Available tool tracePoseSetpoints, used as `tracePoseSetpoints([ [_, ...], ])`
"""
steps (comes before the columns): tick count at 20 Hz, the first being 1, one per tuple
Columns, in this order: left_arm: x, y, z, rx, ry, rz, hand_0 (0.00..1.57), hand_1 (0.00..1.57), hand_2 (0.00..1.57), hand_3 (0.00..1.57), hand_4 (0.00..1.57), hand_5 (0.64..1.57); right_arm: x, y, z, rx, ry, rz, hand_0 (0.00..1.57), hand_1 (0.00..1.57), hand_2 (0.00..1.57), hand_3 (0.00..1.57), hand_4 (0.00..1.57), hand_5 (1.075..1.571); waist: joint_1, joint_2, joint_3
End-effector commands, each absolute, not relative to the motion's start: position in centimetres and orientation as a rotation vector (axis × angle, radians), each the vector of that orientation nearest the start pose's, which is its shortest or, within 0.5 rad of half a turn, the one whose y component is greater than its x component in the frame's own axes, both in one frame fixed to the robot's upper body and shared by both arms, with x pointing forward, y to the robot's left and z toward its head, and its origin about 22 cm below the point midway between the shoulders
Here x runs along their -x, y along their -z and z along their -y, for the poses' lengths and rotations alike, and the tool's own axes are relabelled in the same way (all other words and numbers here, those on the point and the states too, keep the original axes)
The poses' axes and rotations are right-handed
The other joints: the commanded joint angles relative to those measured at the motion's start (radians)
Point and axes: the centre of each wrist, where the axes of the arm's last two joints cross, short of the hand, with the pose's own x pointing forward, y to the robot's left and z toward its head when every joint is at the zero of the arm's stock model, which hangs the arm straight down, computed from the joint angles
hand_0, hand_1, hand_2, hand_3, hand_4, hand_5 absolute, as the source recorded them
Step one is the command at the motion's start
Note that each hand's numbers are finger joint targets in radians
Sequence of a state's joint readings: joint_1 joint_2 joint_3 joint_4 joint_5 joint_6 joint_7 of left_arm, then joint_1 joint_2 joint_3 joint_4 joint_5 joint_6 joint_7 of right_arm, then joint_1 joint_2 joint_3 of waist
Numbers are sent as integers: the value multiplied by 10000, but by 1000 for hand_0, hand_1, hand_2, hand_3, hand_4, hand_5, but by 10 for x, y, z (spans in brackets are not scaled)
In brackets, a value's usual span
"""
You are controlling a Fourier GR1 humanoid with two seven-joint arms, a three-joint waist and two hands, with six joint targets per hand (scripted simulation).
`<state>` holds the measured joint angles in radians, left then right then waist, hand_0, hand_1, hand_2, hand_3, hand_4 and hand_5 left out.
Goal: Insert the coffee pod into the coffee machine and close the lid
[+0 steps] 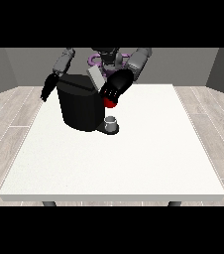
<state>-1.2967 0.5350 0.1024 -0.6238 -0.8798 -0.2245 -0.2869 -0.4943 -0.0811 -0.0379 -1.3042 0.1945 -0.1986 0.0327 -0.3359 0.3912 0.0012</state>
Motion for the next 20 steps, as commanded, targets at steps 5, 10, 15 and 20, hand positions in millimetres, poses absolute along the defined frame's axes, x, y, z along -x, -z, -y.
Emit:
tracePoseSetpoints([
  [5,-452,-313,-295,-10567,11864,17090,0,0,635,508,0,1571,-346,-73,194,2636,-1461,17693,0,0,0,0,112,1571,-175,169,-10],
  [10,-457,-300,-276,-10179,11999,17324,0,0,526,441,0,1571,-352,-74,203,3114,-1486,17380,0,0,0,0,147,1571,80,-24,-11],
  [15,-459,-291,-268,-9679,12287,16974,0,0,332,226,0,1571,-347,-45,228,3126,-1098,17089,0,0,0,0,83,1571,484,-350,-3],
  [20,-462,-241,-253,-8225,12382,16494,0,0,0,0,0,1571,-340,-22,248,3394,-541,15726,0,0,0,0,144,1571,1340,-1634,-8],
])
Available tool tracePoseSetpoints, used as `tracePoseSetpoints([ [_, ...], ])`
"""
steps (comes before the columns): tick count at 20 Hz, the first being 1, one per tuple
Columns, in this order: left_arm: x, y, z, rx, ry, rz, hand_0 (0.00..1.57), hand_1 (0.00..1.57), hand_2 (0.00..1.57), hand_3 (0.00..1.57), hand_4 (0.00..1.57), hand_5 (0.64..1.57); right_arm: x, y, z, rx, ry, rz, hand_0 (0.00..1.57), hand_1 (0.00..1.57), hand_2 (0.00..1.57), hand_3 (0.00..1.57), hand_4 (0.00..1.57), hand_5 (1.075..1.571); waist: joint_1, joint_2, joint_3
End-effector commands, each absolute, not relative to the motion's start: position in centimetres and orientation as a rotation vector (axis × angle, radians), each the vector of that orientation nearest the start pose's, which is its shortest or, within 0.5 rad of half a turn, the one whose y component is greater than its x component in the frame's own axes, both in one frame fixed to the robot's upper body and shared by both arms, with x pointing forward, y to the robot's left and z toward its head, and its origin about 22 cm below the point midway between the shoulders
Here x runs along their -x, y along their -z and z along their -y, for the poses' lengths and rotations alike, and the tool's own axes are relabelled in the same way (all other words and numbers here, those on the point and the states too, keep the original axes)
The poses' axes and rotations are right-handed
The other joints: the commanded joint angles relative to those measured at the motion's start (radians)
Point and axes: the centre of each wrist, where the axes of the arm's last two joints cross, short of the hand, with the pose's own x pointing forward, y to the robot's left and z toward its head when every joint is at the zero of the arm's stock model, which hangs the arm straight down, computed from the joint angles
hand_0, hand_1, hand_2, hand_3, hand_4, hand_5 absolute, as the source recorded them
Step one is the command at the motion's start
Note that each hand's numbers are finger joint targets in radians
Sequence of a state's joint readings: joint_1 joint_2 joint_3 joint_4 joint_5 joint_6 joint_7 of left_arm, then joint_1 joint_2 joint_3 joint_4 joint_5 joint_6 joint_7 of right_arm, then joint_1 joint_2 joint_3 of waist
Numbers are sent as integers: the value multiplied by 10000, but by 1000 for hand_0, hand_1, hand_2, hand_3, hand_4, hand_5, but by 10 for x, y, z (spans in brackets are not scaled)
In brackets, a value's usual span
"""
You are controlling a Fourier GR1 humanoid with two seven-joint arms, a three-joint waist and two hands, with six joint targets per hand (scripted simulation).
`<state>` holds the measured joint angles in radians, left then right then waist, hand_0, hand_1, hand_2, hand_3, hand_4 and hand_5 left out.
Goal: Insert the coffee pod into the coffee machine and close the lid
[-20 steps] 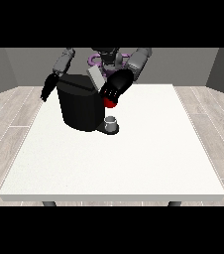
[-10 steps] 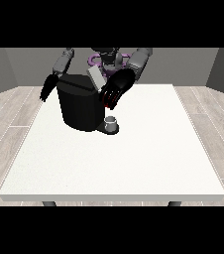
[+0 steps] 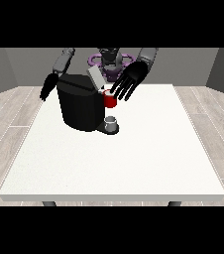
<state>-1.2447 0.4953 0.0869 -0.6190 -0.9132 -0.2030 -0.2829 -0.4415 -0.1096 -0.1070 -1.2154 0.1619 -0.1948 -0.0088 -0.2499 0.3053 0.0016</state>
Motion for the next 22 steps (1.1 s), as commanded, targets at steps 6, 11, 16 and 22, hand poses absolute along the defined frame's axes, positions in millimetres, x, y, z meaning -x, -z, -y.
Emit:
tracePoseSetpoints([
  [6,-455,-167,-223,-5561,11918,16207,0,0,282,0,0,1571,-299,44,266,3757,212,14304,0,0,0,0,0,1571,1672,-2385,-12],
  [11,-436,-80,-203,-1026,7225,17193,0,0,0,0,418,1571,-285,53,289,4041,393,13138,0,0,0,0,0,1571,2487,-3461,-46],
  [16,-395,7,-201,1304,4325,15869,0,0,0,0,274,1571,-251,85,284,4487,728,12438,0,0,0,0,0,1571,3360,-4855,-24],
  [22,-355,56,-236,1410,3773,14442,0,0,0,0,323,1571,-253,73,274,3611,490,13180,0,0,0,0,0,1571,3586,-6054,-17],
])
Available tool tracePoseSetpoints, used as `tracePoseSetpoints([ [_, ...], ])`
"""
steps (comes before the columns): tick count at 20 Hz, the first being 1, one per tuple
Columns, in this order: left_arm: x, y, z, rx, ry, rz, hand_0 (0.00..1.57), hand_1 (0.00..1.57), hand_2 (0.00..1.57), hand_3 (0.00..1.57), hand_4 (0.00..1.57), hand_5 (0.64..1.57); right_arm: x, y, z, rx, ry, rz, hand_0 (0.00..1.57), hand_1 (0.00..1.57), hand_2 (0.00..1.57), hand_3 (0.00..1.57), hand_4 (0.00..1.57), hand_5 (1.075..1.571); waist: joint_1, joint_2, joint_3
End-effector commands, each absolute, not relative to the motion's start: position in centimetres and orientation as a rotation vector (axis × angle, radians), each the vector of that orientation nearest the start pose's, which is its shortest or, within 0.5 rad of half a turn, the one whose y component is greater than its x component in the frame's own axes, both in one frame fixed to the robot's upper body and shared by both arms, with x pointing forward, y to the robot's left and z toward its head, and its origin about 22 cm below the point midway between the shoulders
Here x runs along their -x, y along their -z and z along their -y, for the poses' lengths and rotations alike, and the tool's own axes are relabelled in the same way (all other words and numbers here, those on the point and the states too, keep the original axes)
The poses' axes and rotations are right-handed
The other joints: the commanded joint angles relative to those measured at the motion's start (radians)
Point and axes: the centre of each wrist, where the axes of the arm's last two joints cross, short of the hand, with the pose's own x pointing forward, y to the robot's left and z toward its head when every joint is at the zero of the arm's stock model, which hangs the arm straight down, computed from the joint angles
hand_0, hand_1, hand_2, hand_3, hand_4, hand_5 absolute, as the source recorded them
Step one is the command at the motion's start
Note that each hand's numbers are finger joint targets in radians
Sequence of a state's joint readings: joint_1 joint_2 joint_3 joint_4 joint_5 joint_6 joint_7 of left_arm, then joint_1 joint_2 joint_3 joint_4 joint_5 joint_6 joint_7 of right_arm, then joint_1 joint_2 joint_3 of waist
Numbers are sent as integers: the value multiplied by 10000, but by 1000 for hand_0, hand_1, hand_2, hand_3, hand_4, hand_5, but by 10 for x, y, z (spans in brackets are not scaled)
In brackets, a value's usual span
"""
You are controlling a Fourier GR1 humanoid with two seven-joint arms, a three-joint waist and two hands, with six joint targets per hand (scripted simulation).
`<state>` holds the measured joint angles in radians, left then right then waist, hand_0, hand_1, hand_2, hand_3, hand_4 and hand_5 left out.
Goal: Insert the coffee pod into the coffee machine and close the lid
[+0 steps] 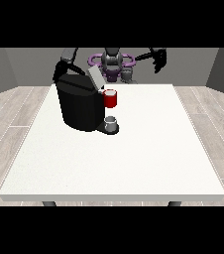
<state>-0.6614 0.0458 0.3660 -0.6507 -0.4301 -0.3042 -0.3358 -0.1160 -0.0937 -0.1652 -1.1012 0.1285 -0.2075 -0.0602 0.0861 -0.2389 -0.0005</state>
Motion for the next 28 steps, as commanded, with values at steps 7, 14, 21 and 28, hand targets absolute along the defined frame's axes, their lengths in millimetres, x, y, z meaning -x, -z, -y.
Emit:
tracePoseSetpoints([
  [7,-324,87,-234,1130,2867,13578,0,0,0,0,390,1571,-292,14,243,1758,-1006,14489,0,0,0,0,0,1571,6,-1241,0],
  [14,-328,65,-230,1807,3200,14537,0,0,0,0,360,1571,-318,-15,257,2435,-1712,15433,0,0,0,0,80,1571,920,-202,7],
  [21,-333,27,-238,1239,3022,15507,0,0,0,0,356,1571,-345,-55,277,1625,-834,15788,0,0,0,0,175,1571,804,934,7],
  [28,-321,12,-231,1624,3045,15498,0,0,0,0,265,1571,-353,-41,282,701,322,14771,0,0,0,0,97,1571,1214,960,8],
])
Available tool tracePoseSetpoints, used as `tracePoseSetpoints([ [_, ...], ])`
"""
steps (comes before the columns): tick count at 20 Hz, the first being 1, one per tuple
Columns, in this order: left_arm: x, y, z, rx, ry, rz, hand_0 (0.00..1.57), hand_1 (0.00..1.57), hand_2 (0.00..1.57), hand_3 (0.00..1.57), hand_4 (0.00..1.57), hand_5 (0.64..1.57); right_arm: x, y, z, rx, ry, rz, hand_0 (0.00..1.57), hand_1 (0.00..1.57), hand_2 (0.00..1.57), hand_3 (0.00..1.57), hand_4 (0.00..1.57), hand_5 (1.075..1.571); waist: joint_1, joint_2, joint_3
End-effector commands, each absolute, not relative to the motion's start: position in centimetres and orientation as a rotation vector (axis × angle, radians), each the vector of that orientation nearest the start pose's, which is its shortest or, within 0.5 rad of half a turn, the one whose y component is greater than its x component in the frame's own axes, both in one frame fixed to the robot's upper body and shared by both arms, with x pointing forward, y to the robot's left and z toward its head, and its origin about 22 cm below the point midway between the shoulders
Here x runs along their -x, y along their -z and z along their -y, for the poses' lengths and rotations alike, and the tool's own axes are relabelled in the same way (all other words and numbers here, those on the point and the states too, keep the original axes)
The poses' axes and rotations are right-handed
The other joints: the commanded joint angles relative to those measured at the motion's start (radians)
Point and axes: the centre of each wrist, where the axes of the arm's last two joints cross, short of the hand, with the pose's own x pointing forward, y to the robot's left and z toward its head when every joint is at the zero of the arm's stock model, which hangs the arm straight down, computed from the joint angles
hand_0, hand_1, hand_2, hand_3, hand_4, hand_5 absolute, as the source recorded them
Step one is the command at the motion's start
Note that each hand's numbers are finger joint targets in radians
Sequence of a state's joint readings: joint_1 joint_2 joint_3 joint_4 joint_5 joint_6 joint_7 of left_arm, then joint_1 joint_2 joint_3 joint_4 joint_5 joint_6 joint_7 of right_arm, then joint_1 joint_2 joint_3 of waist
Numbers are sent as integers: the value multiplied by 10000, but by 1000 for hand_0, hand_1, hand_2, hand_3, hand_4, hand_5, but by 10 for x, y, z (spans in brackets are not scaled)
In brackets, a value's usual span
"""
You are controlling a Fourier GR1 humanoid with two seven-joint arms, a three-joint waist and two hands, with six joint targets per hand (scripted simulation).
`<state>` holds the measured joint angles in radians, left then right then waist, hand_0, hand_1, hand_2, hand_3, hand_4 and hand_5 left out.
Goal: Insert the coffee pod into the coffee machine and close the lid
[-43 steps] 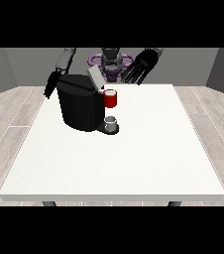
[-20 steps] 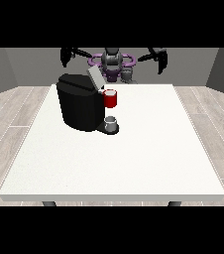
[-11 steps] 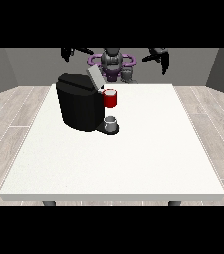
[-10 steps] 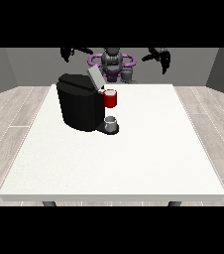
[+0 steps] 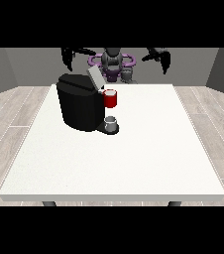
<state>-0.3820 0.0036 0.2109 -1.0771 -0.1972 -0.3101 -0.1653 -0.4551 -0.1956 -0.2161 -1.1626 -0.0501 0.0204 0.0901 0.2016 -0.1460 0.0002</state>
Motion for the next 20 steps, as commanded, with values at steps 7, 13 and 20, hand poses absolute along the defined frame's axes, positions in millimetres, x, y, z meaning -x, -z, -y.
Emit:
tracePoseSetpoints([
  [7,-306,-3,-217,1498,3302,16625,0,0,0,0,356,1571,-378,-61,276,1067,-215,15326,0,0,0,0,0,1571,168,1255,0],
  [13,-308,-22,-256,623,2642,16965,0,0,0,0,376,1571,-388,-74,227,288,-1195,15754,0,0,0,0,0,1571,-457,1577,-2],
  [20,-290,-6,-252,-71,2846,16694,0,0,0,0,299,1571,-398,-88,214,-133,-1863,15557,0,0,0,0,73,1571,-592,1735,-3],
])
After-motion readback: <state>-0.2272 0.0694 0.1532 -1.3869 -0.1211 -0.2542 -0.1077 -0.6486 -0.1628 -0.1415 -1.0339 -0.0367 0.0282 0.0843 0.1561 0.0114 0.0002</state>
